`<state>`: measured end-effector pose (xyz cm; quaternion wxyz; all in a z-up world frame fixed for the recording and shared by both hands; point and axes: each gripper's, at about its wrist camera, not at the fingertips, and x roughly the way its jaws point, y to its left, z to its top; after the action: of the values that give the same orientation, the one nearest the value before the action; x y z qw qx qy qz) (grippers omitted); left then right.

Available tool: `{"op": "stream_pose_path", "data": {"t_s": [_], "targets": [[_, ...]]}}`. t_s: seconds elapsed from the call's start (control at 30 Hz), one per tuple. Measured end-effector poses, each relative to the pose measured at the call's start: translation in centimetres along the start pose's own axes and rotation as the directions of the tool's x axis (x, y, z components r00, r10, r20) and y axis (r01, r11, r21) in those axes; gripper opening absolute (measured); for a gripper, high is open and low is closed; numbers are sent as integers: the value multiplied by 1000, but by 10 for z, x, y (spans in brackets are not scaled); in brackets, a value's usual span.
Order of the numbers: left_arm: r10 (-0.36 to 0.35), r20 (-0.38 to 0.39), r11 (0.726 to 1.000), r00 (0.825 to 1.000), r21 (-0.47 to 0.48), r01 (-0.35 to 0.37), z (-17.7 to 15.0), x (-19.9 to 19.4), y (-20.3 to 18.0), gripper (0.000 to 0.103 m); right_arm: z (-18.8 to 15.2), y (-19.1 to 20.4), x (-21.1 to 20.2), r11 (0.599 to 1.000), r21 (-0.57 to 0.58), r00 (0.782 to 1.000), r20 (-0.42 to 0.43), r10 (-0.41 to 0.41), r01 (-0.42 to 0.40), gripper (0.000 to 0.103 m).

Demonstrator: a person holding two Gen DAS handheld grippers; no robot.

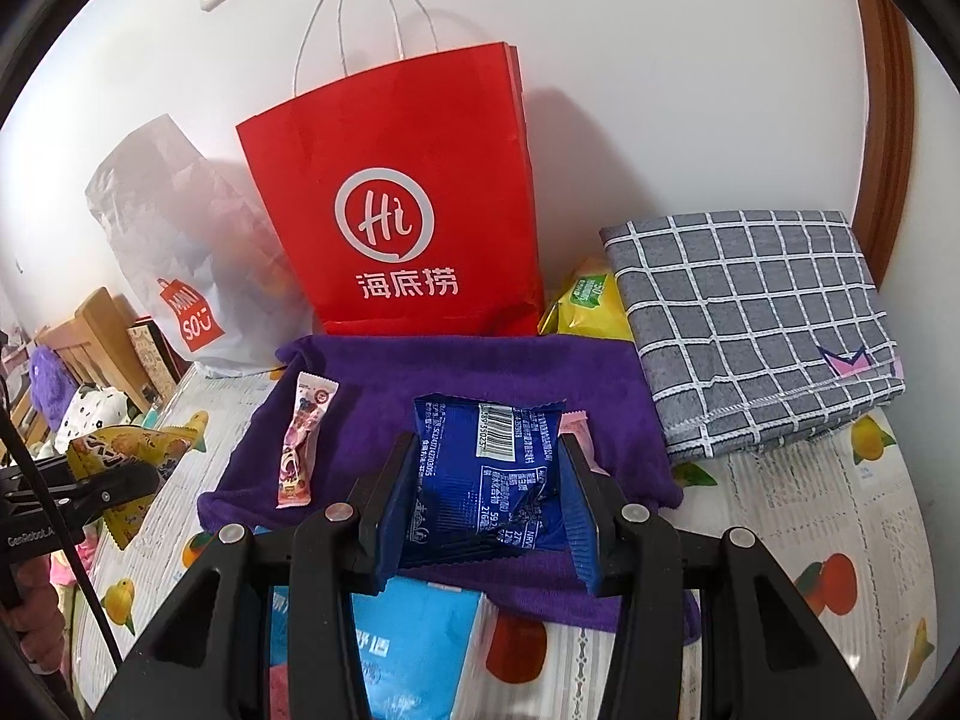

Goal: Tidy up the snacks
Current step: 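Carry the yellow chip bag with the left gripper while the right carries the blue packet to the towel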

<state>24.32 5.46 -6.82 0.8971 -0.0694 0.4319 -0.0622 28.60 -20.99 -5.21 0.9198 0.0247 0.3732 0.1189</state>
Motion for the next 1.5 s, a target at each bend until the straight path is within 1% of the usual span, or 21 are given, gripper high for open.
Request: {"op": "stream_pose_path", "data": {"t_s": [0.23,0.47,0.83,1.1,1.33,1.5], "targets": [[11,-12,1000,1000,1,-11,5,13,3,43,3,-4,21,1000,7,1000,-19,2,-2,45],[11,-27,1000,1000,-11,-11,15,28,7,43,2,-17,42,999,38,999,-44,8,-6,45],[-2,-67,1000,998,-21,0,21,60,9,43,-9,-31,76,999,53,995,-94,15,-10,45],[-12,-88,1000,996,-11,11,27,80,5,43,-18,-36,99,999,53,991,-134,11,-4,45],[-30,-107,1000,994,4,30,33,97,-2,43,-24,-39,109,998,56,987,-163,19,-10,45],[-38,-137,999,990,1,39,33,112,-2,43,-25,-41,111,998,55,986,-166,27,-18,45]]}}
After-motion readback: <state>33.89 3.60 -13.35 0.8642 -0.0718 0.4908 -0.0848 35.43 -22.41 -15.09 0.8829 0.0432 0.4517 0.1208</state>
